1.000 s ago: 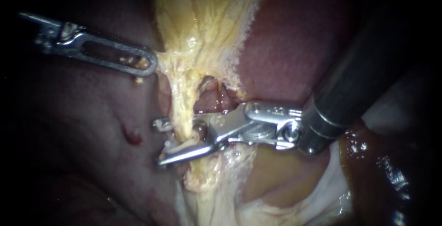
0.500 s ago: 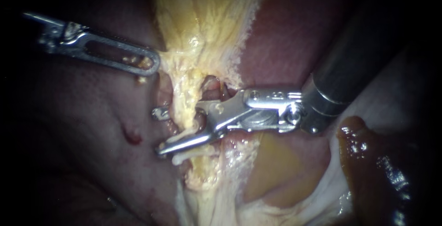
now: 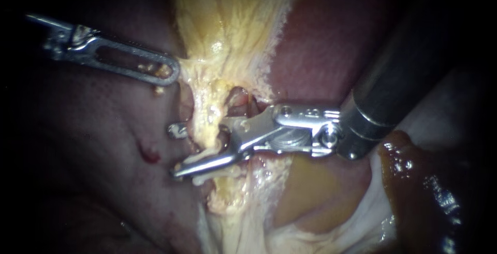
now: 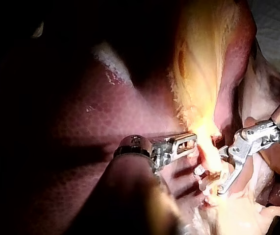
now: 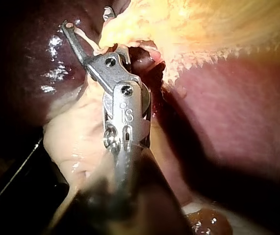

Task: Clipping third clip left tube

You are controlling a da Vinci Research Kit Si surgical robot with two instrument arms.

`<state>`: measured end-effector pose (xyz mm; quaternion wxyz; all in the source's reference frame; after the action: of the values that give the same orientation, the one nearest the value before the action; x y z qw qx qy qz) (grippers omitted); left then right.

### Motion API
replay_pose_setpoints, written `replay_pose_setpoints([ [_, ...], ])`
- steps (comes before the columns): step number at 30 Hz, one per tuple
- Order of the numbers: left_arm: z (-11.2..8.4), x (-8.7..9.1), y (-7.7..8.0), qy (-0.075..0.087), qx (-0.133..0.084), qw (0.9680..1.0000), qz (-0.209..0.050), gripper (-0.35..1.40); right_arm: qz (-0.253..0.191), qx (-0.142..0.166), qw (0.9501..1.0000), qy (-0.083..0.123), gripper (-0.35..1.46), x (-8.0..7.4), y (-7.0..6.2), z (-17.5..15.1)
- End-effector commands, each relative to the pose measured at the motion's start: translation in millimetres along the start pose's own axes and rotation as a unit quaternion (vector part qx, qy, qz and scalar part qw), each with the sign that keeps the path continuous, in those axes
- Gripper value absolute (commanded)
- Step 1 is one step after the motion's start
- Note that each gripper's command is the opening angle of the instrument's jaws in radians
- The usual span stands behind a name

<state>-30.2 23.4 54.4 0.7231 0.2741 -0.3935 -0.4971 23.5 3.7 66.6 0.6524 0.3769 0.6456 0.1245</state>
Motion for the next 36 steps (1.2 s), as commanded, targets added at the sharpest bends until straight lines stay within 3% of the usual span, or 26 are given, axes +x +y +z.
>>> replay_pose_setpoints([
  [1,0.0,0.0,0.0,0.000,0.000,1.0000,0.000,-0.35,0.007,0.002,1.0000,0.003,0.50,0.3,-0.4,0.1],
  [10,0.0,0.0,0.1,0.000,0.000,1.0000,0.000,-0.35,0.011,0.019,0.9997,0.005,0.50,1.3,-1.7,0.5],
  [16,0.0,0.0,0.2,0.000,0.000,1.0000,0.000,-0.35,0.048,0.037,0.9975,0.036,0.49,1.4,-2.0,0.7],
  [21,0.0,0.0,0.2,0.000,0.000,1.0000,0.000,-0.35,0.066,0.044,0.9951,0.060,0.49,1.6,-1.7,0.6],
  [30,0.0,0.0,0.2,0.000,0.000,1.0000,0.000,-0.35,0.067,0.043,0.9946,0.065,0.47,0.8,-0.5,0.7],
  [36,0.0,0.0,0.2,0.000,0.000,1.0000,0.000,-0.35,0.067,0.076,0.9920,0.075,0.46,0.5,0.4,0.9],
])
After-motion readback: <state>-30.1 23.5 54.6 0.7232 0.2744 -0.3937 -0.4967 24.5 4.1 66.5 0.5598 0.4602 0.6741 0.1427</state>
